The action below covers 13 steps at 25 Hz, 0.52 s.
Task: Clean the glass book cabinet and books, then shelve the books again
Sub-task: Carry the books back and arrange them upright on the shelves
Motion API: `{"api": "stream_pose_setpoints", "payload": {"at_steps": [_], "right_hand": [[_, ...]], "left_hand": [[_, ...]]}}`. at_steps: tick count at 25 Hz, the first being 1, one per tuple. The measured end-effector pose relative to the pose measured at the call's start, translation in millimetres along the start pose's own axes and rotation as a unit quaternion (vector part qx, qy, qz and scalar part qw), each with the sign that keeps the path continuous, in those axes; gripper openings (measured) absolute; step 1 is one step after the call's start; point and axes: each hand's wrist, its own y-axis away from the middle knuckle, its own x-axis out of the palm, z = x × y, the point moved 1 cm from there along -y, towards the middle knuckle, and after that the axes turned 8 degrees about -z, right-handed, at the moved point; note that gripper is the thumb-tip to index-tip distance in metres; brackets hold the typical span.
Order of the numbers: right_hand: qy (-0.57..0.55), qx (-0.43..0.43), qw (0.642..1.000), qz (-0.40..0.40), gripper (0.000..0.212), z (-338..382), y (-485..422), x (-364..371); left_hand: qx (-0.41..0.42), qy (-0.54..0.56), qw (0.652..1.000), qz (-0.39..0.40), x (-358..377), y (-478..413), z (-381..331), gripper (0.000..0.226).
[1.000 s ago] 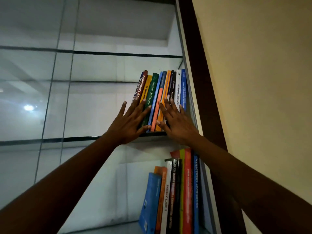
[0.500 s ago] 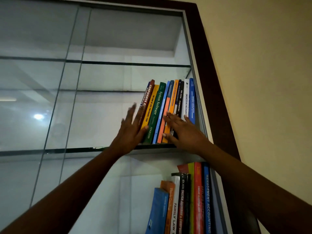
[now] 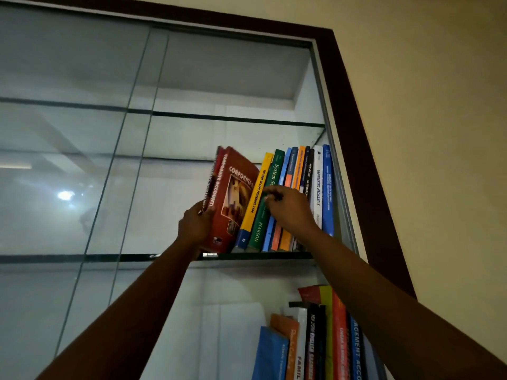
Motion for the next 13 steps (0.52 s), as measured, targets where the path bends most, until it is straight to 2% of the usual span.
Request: {"api": "stream_pose_setpoints", "payload": {"at_steps": [2, 3, 6, 8, 10, 13], "right_hand": [[0.018, -0.014, 0.999, -0.029, 0.027, 3.6, -1.6, 2.9], [0.029, -0.025, 0.998, -0.043, 0.027, 7.0, -1.8, 6.2], [0.014, -0.023, 0.999, -0.017, 0.027, 24.3, -1.4, 21.3], [0.026, 0.006, 1.0, 0.006, 0.029, 31.5, -7.0, 34.8], [0.046, 0.056, 0.997, 0.0, 0.032, 34.1, -18.0, 44.9], [0.14, 0.073, 0.987, -0.012, 0.054, 43.2, -30.0, 51.4]], "left_hand": [[-0.057, 0.071, 0.996, 0.016, -4.9, -0.5, 2.2, 0.041], [-0.056, 0.073, 0.995, 0.039, -3.5, 0.7, 0.6, 0.041], [-0.014, 0.003, 0.997, 0.08, 7.9, 9.4, -6.7, 0.038], [-0.006, -0.006, 0.994, 0.105, 11.9, 12.5, -9.3, 0.036], [-0.033, 0.014, 0.987, 0.158, 6.7, 11.2, -9.2, 0.038], [-0.071, -0.101, 0.96, 0.252, -16.2, 2.7, -13.8, 0.052]]}}
